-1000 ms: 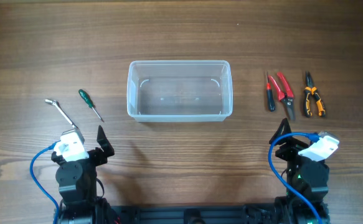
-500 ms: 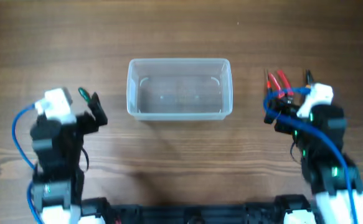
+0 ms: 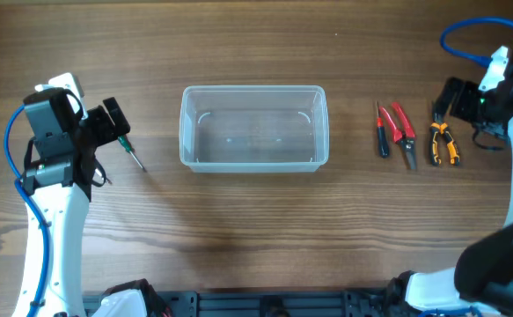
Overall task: Pack container
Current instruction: 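Move the right gripper over the orange-black pliers, then grasp the orange-black pliers with the right gripper and lift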
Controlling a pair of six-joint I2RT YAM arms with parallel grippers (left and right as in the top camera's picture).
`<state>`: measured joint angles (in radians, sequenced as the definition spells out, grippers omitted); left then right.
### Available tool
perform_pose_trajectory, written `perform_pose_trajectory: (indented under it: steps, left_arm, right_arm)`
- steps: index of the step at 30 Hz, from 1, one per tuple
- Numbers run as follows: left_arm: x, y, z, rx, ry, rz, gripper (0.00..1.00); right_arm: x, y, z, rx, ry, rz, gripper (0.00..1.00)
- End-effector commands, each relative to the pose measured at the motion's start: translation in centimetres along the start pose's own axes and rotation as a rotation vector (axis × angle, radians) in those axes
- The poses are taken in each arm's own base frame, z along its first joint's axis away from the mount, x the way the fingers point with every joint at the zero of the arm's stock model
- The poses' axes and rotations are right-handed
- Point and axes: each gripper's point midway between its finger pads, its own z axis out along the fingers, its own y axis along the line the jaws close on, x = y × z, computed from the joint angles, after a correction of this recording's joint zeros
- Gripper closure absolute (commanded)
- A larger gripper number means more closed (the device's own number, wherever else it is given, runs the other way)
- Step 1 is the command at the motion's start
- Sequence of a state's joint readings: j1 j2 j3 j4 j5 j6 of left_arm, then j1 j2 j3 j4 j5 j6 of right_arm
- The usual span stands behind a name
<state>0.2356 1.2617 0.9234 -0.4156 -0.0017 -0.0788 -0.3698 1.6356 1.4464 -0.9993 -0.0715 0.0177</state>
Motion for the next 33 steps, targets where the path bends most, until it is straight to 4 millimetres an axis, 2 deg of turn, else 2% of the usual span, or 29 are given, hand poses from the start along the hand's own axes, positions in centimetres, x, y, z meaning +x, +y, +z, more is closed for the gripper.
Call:
perform_pose_trajectory:
  steps: [1,2,6,11,12,15,18,21,23,26,31,33]
  left_arm:
    - [-1.1,0.1,-0.3,-0.001,-0.023,0.018,0.0]
    - [-1.1,0.1,-0.3,-0.001,-0.023,0.018,0.0]
    - [-1.1,0.1,-0.3,-0.001,-0.023,0.018,0.0]
    - [-1.1,0.1,-0.3,-0.001,-0.023,0.018,0.0]
    - [-1.1,0.1,-0.3,-0.001,-0.023,0.018,0.0]
    - [-1.1,0.1,-0.3,-0.001,-0.023,0.018,0.0]
    - [-1.1,0.1,-0.3,-0.001,-0.023,0.018,0.0]
    - [-1.1,0.1,-0.3,-0.001,-0.023,0.018,0.0]
    - [-1.1,0.1,-0.3,-0.001,-0.023,0.018,0.0]
    - [-1.1,0.1,-0.3,-0.001,-0.023,0.018,0.0]
    - [-1.1,0.1,-0.3,-0.001,-0.023,0.018,0.0]
    - [-1.1,0.1,-0.3,-0.001,-0.023,0.018,0.0]
  right_arm:
    - [-0.4,-1.6,1.6,0.036,0.029,-0.13,0.0]
    - [-0.3,-2.2,2.8,0.064,0.055,-0.166,0.0]
    - [0.8,-2.3,6.0,0.044,0.14,-0.221,0.01]
    - [3.7,-2.4,10.7,0.024,0.298,-0.161,0.13]
    - [4.2,-2.2,11.4,0.01,0.322,-0.157,0.18]
    - [4.7,-2.1,11.9,0.008,0.345,-0.103,0.26]
    - [5.1,-1.9,11.8,-0.005,0.36,-0.104,0.29]
    - [4.5,-2.5,12.1,0.027,0.334,-0.146,0.29]
    - [4.5,-2.3,12.8,0.016,0.317,-0.226,0.28]
    - [5.3,-1.6,13.9,0.011,0.312,-0.245,0.28]
    - [6.5,-1.1,15.1,0.011,0.311,-0.239,0.3]
    - [6.3,-1.4,15.4,0.032,0.292,-0.183,0.34]
